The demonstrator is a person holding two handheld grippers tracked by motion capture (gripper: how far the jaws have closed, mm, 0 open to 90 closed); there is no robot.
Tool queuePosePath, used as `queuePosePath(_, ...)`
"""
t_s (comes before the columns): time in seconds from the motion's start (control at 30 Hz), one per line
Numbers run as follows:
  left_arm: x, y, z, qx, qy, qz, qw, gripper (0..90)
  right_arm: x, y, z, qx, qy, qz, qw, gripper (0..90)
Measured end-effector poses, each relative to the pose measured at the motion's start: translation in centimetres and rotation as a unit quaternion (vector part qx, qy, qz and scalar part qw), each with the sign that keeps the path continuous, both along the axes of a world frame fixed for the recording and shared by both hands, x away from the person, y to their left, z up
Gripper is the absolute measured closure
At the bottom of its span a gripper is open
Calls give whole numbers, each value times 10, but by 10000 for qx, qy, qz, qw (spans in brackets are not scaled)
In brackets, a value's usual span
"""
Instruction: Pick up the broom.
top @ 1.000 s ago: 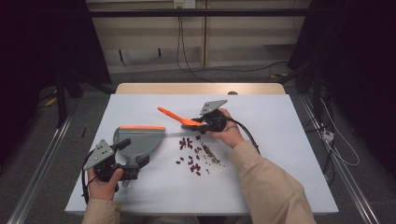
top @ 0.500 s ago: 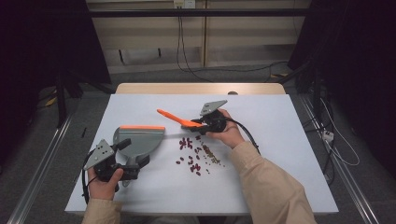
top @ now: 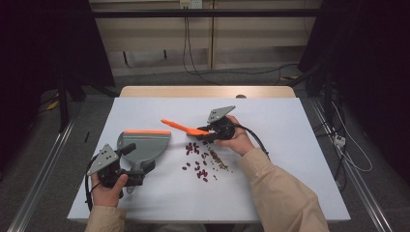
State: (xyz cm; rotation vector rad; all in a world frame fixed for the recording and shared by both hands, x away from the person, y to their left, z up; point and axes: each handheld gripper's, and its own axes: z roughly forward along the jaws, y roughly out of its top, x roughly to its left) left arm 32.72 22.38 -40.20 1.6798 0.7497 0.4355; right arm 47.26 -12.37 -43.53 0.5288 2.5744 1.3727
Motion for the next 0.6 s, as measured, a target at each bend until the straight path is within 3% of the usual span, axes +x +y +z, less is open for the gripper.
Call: queuePosePath(0.6,0,-1,-1,32,10,-27,10000,37,-18,-3,0,23,85,165,9998,676)
